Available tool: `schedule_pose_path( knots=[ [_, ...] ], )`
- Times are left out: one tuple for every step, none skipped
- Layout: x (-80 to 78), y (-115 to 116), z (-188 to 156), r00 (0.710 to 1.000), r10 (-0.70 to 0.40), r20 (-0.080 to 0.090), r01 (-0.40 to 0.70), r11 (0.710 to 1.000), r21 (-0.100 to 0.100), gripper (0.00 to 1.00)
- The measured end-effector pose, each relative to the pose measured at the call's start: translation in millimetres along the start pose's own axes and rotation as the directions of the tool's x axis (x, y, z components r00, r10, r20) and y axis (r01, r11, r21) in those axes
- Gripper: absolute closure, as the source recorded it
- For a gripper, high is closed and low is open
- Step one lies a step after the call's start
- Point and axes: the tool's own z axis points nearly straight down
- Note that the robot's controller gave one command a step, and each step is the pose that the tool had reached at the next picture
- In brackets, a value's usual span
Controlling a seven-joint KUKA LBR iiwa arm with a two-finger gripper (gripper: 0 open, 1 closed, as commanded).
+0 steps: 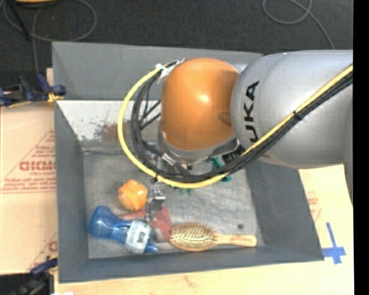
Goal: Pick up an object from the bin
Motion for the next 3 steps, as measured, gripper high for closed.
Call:
schedule_pose_path(
  knots=[
    [-1.7,-1,-4,1.000,0.004,0.008,-0.004,1.000,-0.002,0.00],
    [-2.8,-2,13,0.996,-0.083,0.015,0.083,0.997,0.000,0.00],
    [4.1,-22,74,0.972,-0.235,0.012,0.235,0.972,0.002,0.00]
  ],
)
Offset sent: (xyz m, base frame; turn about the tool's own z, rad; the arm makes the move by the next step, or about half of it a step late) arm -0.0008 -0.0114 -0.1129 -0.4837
